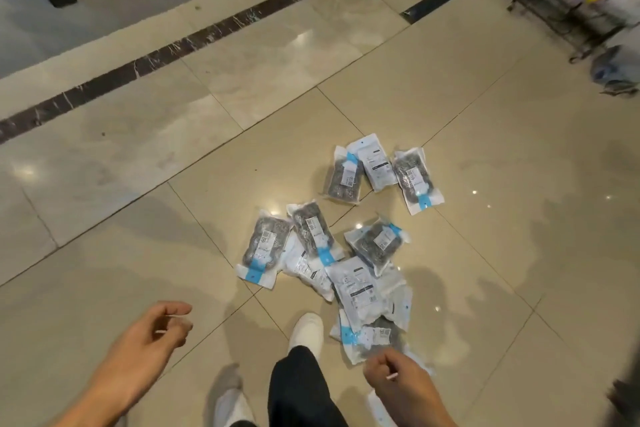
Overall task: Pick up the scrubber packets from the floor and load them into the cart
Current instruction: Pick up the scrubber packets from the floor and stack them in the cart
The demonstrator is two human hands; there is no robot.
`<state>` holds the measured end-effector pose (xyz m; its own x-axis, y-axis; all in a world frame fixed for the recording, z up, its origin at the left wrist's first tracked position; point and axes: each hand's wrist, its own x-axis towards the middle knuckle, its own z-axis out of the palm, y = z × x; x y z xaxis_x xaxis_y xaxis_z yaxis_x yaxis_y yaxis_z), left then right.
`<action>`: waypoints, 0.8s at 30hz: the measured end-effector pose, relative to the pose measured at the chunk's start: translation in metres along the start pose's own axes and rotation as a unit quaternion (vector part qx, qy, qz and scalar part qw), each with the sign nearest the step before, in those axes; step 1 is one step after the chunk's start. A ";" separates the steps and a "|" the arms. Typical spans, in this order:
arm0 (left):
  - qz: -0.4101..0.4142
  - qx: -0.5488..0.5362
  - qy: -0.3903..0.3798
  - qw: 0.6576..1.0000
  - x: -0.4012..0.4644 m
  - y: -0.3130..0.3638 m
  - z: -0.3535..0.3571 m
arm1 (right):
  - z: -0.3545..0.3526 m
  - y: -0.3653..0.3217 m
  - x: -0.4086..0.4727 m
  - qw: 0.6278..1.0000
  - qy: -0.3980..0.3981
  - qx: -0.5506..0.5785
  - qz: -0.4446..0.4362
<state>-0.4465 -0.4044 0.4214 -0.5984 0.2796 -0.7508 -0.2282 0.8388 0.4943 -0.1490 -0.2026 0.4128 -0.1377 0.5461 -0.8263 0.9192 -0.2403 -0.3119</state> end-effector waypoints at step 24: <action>-0.057 0.164 -0.062 0.983 0.510 -0.074 0.217 | 0.169 -0.082 0.549 0.993 0.119 0.006 0.020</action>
<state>-0.5683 -0.2229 -0.0929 -0.4806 0.2130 -0.8507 -0.0164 0.9677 0.2515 -0.3622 -0.0187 -0.0947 -0.0092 0.7105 -0.7036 0.9176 -0.2737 -0.2883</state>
